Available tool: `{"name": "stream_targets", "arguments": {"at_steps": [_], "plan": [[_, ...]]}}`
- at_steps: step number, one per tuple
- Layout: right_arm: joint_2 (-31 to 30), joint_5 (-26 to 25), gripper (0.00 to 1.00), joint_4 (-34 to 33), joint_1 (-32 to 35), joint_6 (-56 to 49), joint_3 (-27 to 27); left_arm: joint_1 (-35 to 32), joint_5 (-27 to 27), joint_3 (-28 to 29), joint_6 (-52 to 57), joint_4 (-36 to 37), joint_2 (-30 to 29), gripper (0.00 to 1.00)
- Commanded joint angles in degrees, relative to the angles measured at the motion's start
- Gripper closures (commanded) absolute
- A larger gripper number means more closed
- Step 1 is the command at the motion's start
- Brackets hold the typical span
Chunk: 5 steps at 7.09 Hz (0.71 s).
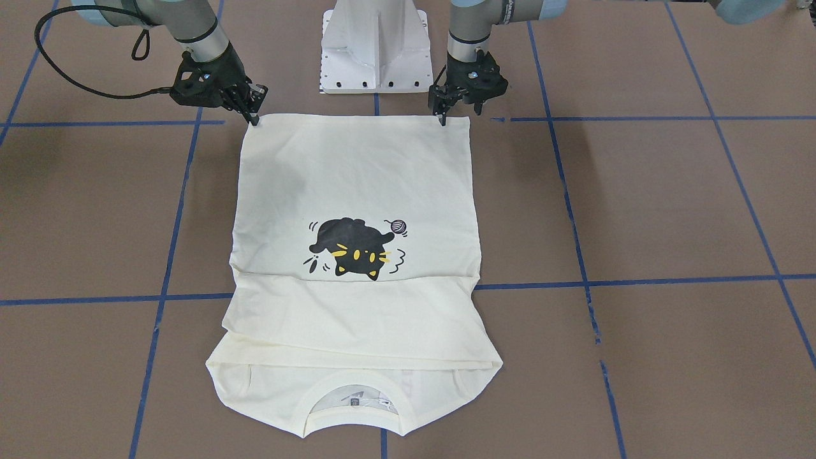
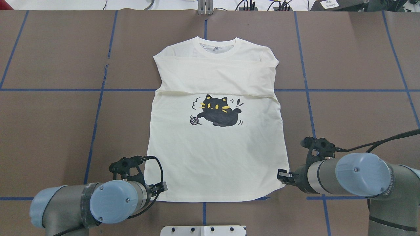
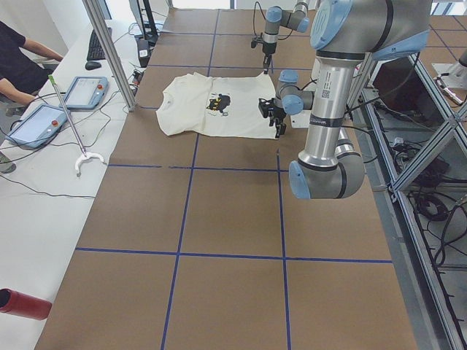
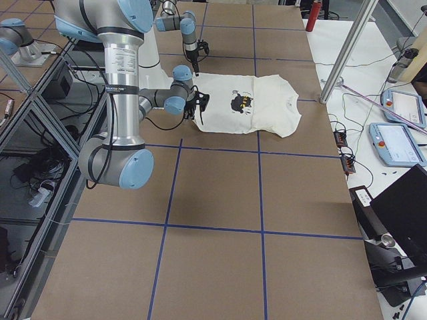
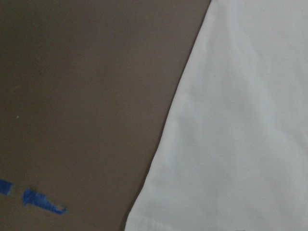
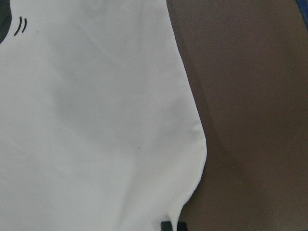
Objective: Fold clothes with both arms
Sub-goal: 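Move both grippers down to the hem corners nearest the robot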
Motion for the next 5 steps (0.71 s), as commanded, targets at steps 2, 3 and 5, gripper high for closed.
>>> {"name": "stream_targets", "arguments": {"at_steps": [2,3,5], "plan": [[-0.07,0.31,1.00,0.00,0.14,-0.03,-0.17,0.10,0.00,3.21,-0.06,-2.73,0.27,0.17],[-0.07,0.31,1.00,0.00,0.22,-0.03,-0.08,0.02,0.00,2.79,-0.06,-2.73,0.27,0.22],[0.02,0.40,1.00,0.00,0.48,-0.03,0.09,-0.07,-0.61,1.21,0.21,-2.56,0.53,0.26]]}}
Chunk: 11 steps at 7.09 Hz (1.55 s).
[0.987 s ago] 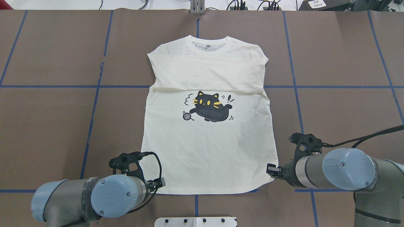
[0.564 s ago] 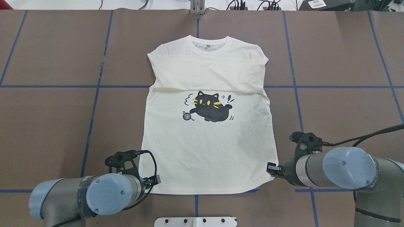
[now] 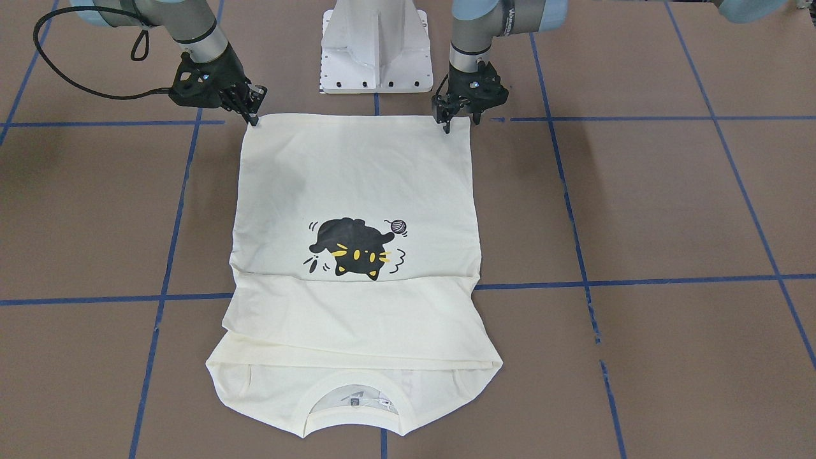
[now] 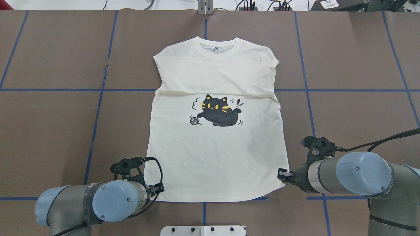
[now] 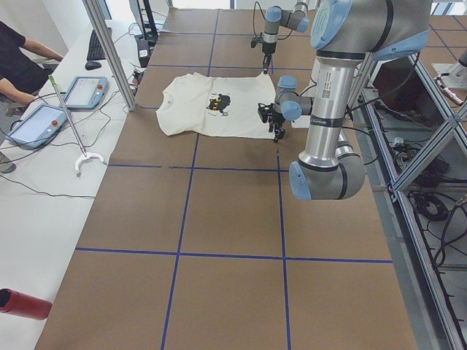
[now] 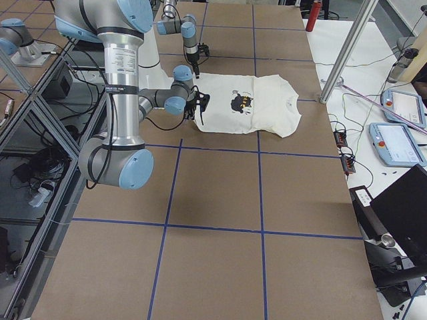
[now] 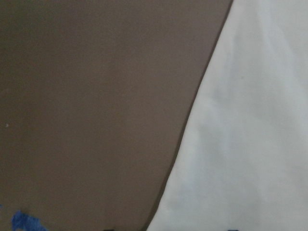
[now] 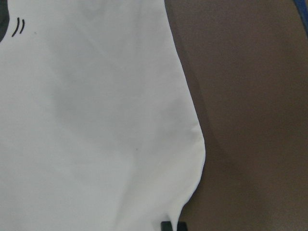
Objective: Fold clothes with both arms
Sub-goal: 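Grasp the hem corners with both grippers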
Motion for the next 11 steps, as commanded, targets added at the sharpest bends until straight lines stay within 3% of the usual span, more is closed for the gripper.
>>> {"name": "stream_targets", "arguments": {"at_steps": [1,5,6,7,9,11], "plan": [[-0.06,0.16,1.00,0.00,0.36,0.00,0.19,-0.05,-0.31,-1.81,0.12,0.05,0.56,0.26],[-0.23,0.25,1.00,-0.09,0.81,0.00,0.19,-0.06,-0.13,-1.12,1.18,0.05,0.83,0.26],[-0.41,0.33,1.00,-0.09,0.81,0.00,0.19,-0.05,-0.14,-1.20,1.17,0.05,0.83,0.30],[-0.41,0.33,1.00,-0.09,0.81,0.00,0.19,-0.14,-0.14,-1.11,1.17,-0.04,0.83,0.36],[-0.41,0.25,1.00,-0.09,0.81,0.00,0.01,-0.06,-0.22,-1.11,1.17,0.05,0.92,0.64],[-0.58,0.33,1.00,-0.09,0.81,-0.08,-0.07,0.03,-0.22,-1.11,1.35,0.05,0.92,0.77]]}}
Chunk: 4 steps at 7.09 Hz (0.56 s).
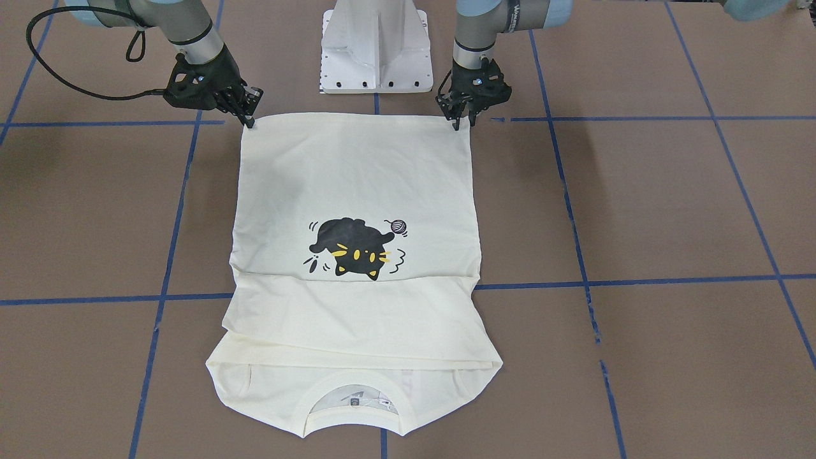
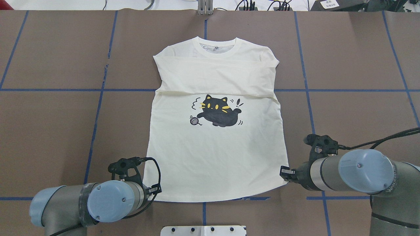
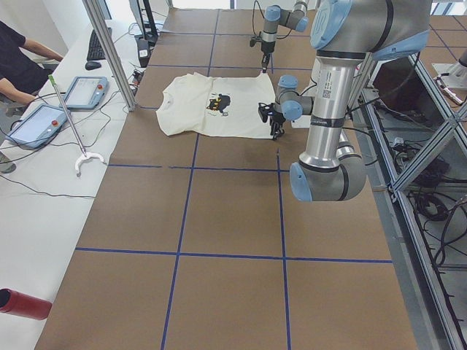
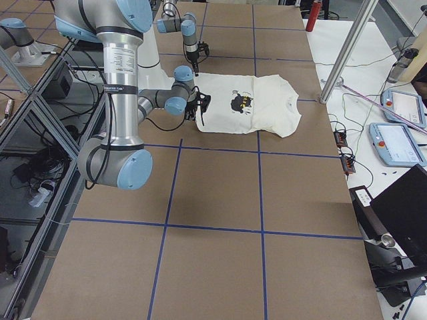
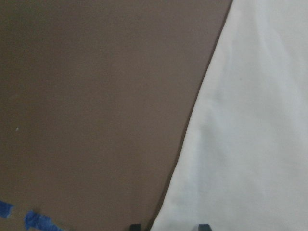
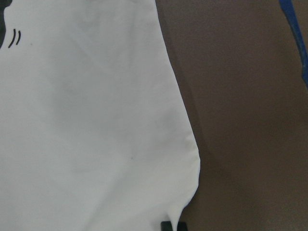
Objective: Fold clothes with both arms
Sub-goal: 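Grasp the hem corners with both grippers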
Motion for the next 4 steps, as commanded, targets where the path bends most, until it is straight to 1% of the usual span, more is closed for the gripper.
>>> {"name": "stream_targets", "arguments": {"at_steps": [1,2,3,4], "plan": [[-0.10,0.02,1.00,0.00,0.09,-0.07,-0.08,0.08,-0.01,-0.08,0.10,0.02,0.02,0.84],[-0.10,0.02,1.00,0.00,0.09,-0.07,-0.08,0.08,0.07,-0.42,0.10,0.02,0.02,0.90],[-0.19,0.02,1.00,0.00,0.18,-0.07,-0.08,0.08,0.16,-0.69,0.01,0.02,0.02,0.93],[-0.28,0.20,1.00,0.00,0.44,-0.15,0.00,0.08,0.07,-0.87,0.19,0.02,0.02,1.00]]}}
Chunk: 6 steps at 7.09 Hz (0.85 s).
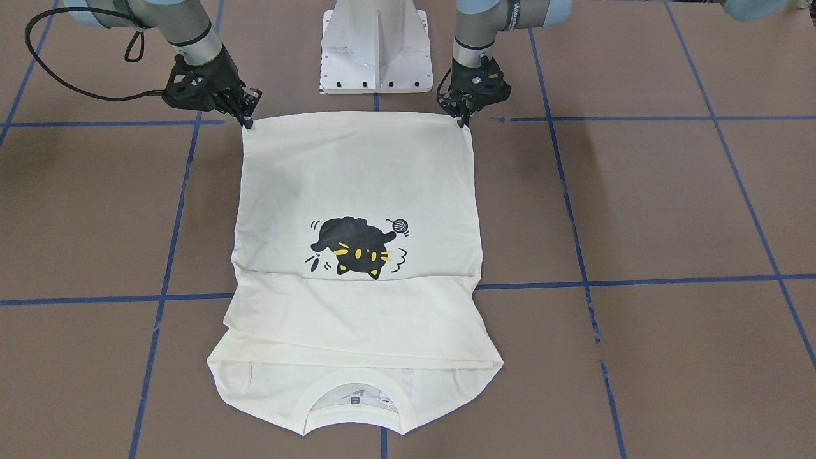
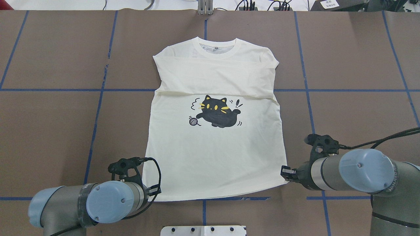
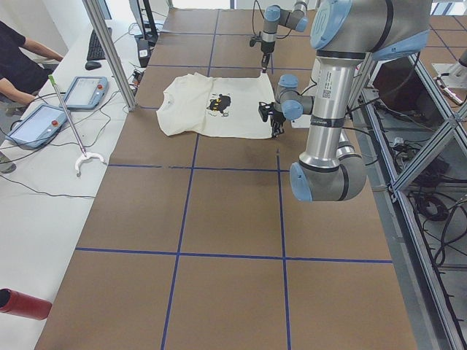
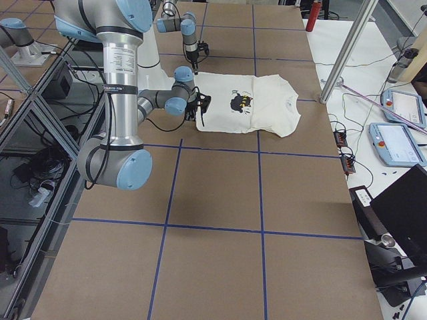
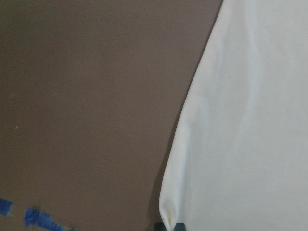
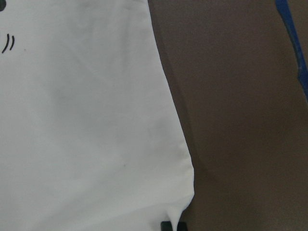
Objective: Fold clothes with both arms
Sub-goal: 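Grasp the hem corners with both grippers, then lift the hem with both grippers and fold it toward the collar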
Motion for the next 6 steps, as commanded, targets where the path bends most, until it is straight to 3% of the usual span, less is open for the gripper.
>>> {"name": "stream_targets", "arguments": {"at_steps": [1,3,5,6], "plan": [[-0.35,1.18,1.00,0.00,1.44,-0.42,0.25,-0.08,-0.20,-1.65,0.63,0.09,-0.09,1.00],[-3.15,4.51,1.00,0.00,3.12,-0.68,3.83,-0.09,-0.03,-8.05,2.30,1.05,2.09,1.00],[-8.76,5.93,1.00,0.00,2.95,-0.42,11.03,0.18,-0.29,-15.08,3.19,5.50,2.20,1.00],[-11.32,9.94,1.00,0.09,2.95,-0.42,14.02,0.87,-1.42,-19.12,3.27,7.97,2.11,1.00]]}}
